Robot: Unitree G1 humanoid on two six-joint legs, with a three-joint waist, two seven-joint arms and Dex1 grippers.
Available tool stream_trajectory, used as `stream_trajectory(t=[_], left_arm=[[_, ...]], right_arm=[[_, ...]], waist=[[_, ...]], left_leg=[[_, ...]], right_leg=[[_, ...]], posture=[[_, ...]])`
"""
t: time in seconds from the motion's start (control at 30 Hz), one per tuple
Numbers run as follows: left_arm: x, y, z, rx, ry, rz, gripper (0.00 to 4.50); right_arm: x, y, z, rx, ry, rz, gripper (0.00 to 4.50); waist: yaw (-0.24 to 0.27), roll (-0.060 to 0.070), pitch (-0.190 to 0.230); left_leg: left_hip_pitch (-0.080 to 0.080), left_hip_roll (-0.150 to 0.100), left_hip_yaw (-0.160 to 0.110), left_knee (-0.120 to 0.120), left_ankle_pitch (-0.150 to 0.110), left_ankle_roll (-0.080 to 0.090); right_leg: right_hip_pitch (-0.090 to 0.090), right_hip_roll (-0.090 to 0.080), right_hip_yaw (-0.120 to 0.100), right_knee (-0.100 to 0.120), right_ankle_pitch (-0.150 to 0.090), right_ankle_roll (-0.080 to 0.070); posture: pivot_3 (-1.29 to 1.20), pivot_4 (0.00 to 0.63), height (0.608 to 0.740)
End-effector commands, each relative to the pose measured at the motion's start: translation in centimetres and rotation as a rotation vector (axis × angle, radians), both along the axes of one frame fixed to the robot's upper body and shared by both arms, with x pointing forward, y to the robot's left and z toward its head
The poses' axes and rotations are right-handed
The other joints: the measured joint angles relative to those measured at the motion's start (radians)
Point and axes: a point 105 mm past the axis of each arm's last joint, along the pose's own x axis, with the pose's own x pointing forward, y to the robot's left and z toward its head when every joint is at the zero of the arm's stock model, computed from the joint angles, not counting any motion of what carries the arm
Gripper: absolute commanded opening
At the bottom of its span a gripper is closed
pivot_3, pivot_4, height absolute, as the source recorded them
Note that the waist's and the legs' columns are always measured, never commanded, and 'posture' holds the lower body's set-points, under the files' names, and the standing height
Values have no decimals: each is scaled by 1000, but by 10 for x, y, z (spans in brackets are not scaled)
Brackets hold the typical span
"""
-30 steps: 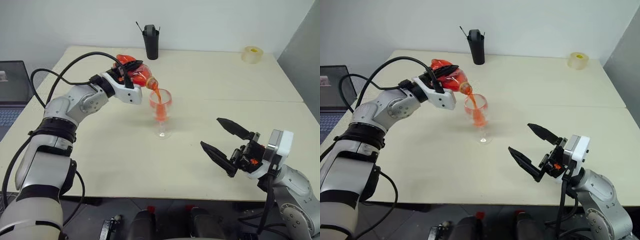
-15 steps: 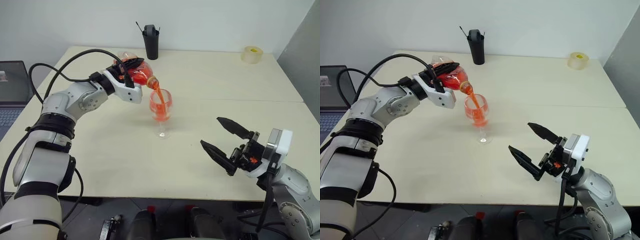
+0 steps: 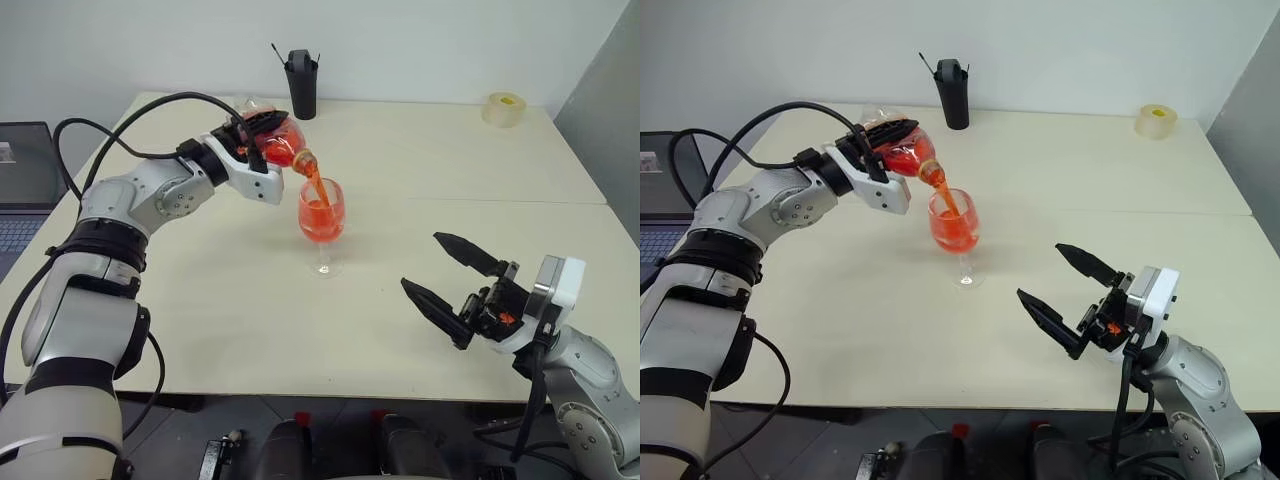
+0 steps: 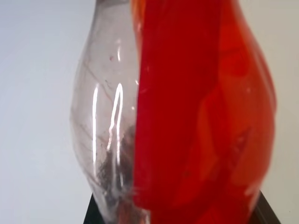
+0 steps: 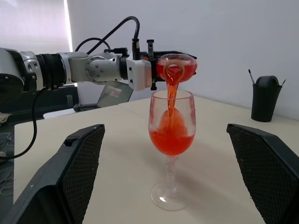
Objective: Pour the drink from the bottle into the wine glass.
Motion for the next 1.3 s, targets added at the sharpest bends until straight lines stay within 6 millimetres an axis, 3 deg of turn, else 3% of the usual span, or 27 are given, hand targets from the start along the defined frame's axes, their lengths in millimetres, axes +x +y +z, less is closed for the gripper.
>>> stream_trajectory(t=[0.03, 0.4, 0.6, 0.8, 0.93, 1.07, 1.2, 1.3], left_arm=[[-4, 3, 25, -13, -76, -3, 1085], [-4, 5, 24, -31, -65, -2, 1085], [-4, 5, 24, -261, 74, -46, 1085], [-8, 4, 10, -484, 280, -129, 1084], [-4, 26, -1, -776, 427, -101, 1083], [-1, 67, -26, -1159, 550, 12, 1080], [-5, 107, -51, -1442, 573, 184, 1079], [-12, 122, -76, -1513, 568, 312, 1078]], right_arm=[[-2, 2, 7, 2, -40, 9, 4500], [-2, 3, 7, 2, -38, 18, 4500], [1, 1, 20, 44, -56, 24, 4500], [2, 7, 50, 76, -109, 84, 4500], [9, 15, 74, 81, -93, 135, 4500], [45, 23, 81, 17, 108, 87, 4500], [45, 45, 110, 12, 119, 202, 4500], [63, 66, 99, -203, 200, 121, 4500]], waist=[[0, 0, 0], [0, 0, 0], [-1, 0, 0], [-5, 0, 0], [-10, 0, 0], [-17, 0, -1], [-23, 0, -1], [-26, 0, -1]], left_leg=[[0, 0, 0, 0, 0, 0], [0, 0, 0, 0, 0, 0], [0, 0, 1, 0, 0, 0], [1, 1, 1, 1, 0, 0], [1, 2, 1, 1, 0, 0], [2, 3, 1, 1, 0, 0], [3, 4, -1, 2, 0, 0], [1, 3, -2, 2, 0, 0]], right_leg=[[0, 0, 0, 0, 0, 0], [0, 0, 0, 1, 0, 0], [-1, 0, 1, 2, 0, 0], [0, 0, 1, 3, 0, 0], [-1, 0, 1, 4, 0, 0], [-1, -1, 2, 9, 0, 0], [-1, -3, 1, 10, 0, 0], [-1, -3, 1, 10, 0, 0]], posture=[[0, 150, 740], [0, 150, 740], [0, 150, 740], [0, 150, 740], [0, 150, 740], [0, 150, 740], [0, 150, 740], [0, 150, 740]])
